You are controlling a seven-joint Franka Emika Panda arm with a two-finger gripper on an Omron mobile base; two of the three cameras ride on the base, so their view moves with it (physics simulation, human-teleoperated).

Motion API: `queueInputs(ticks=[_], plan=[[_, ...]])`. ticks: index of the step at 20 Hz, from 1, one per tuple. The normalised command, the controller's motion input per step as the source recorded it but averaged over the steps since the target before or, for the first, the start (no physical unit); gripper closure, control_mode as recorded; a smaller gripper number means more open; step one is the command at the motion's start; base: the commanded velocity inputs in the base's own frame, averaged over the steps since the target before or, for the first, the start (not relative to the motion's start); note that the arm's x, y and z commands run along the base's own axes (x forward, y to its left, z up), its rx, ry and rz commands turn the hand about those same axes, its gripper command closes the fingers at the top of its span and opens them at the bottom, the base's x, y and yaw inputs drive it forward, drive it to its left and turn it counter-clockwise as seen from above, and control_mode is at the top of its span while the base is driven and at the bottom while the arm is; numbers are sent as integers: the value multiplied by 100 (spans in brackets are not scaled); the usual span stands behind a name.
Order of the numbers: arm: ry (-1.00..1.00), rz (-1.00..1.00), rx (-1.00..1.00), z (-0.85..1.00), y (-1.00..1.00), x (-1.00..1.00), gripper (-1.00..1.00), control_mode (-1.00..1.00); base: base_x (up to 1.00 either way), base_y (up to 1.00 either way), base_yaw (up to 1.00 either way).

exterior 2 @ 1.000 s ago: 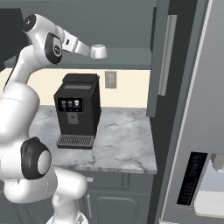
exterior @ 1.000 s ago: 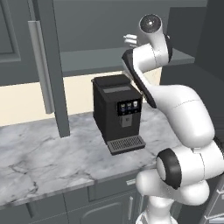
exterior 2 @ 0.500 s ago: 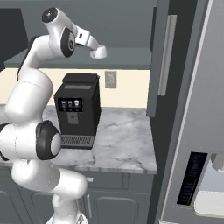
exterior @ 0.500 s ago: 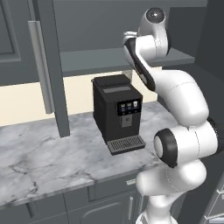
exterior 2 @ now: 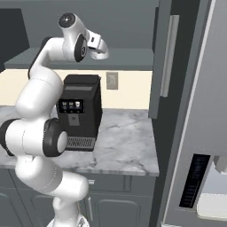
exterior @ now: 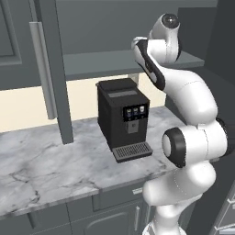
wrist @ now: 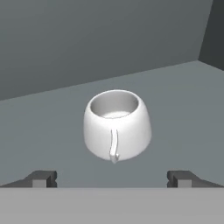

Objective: Open the cabinet directly in front. Then move the beer and the mug to the dining counter with the candle on it.

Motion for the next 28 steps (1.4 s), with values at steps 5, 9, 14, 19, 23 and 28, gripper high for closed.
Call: queueInputs(ticks=[5,9,14,19,23,28], plan=[[0,1,0,-12,-21,6,-100,-100,0,0,0],[0,0,0,-1,-4,4,-100,-100,0,0,0],[0,0,0,-2,7,4,-100,-100,0,0,0],[0,0,0,-3,0,18,-100,-100,0,0,0],[0,0,0,-13,0,31,-100,-100,0,0,0],[0,0,0,-18,4,27,-100,-100,0,0,0]])
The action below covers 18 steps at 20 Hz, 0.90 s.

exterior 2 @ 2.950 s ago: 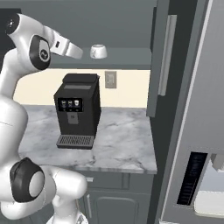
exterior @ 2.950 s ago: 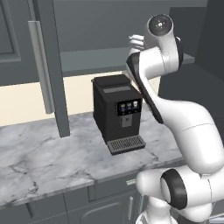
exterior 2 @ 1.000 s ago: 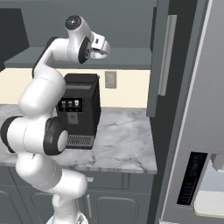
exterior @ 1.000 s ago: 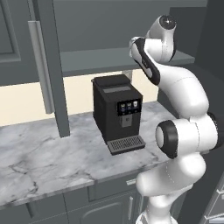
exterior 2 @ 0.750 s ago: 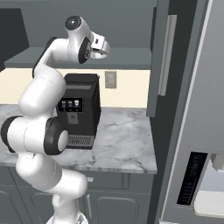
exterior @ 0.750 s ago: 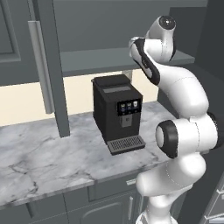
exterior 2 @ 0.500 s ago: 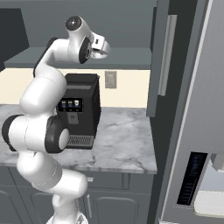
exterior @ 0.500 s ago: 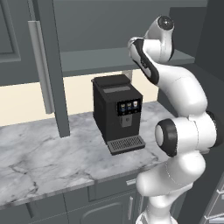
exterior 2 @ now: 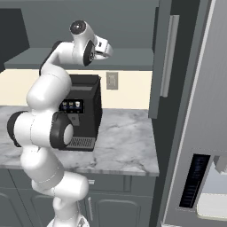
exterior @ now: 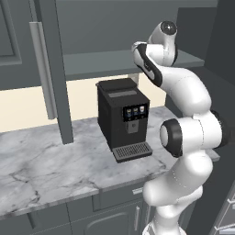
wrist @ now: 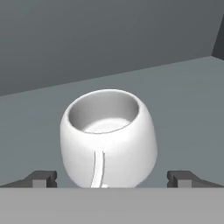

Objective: Open the cabinet directly in front. Then move the beer and the mug to the dining counter with the candle on it.

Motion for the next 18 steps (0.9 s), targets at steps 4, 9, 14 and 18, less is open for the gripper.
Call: queueInputs(ticks=[4,9,14,18], plan=[[0,0,0,0,0,19,-100,-100,0,0,0],[0,0,0,0,0,13,-100,-100,0,0,0],[0,0,0,0,13,11,-100,-100,0,0,0],[0,0,0,0,5,2,-100,-100,0,0,0]])
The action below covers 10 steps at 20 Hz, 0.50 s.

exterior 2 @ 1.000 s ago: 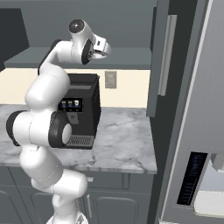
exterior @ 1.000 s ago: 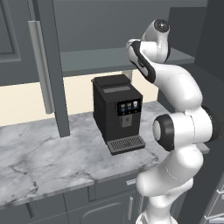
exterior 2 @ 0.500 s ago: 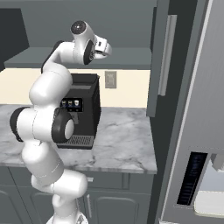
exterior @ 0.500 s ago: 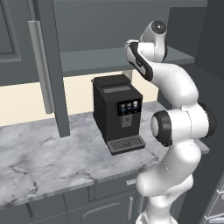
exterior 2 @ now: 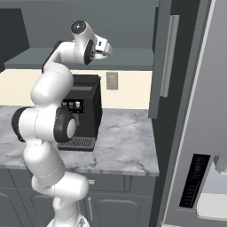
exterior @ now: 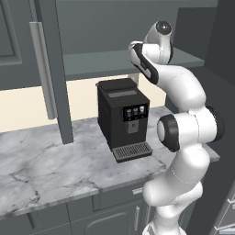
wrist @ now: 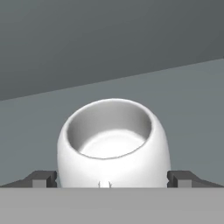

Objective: Open the cabinet directly in front. Then move the beer and the mug to the dining counter with the candle on it.

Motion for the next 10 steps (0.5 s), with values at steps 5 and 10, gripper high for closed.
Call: queueInputs(ticks=[5,10], plan=[[0,0,0,0,0,0,-100,-100,0,0,0],[-2,0,0,0,0,-9,-100,-100,0,0,0]])
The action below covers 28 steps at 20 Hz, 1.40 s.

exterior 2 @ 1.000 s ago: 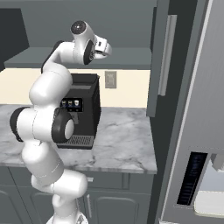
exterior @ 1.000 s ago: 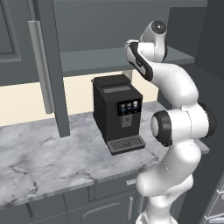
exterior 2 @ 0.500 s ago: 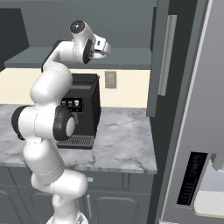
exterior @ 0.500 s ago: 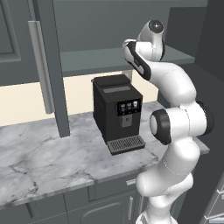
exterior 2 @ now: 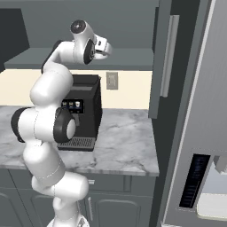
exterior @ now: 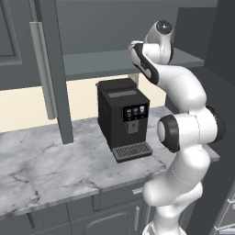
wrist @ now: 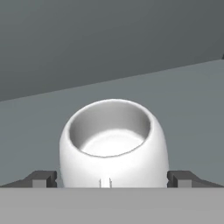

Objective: Open the cabinet directly in front. Then move the beer and the mug to the dining counter with the candle on it.

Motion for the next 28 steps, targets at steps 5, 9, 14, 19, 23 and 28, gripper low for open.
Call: queueInputs(ticks=[5,9,14,19,23,28], plan=[[-1,0,0,0,0,-9,-100,-100,0,0,0],[0,0,0,0,8,0,-100,-100,0,0,0],[0,-1,0,0,23,0,-100,-100,0,0,0],[0,0,0,0,-1,0,-100,-100,0,0,0],[0,0,2,0,-23,23,-100,-100,0,0,0],[0,0,0,0,-2,0,-100,-100,0,0,0]])
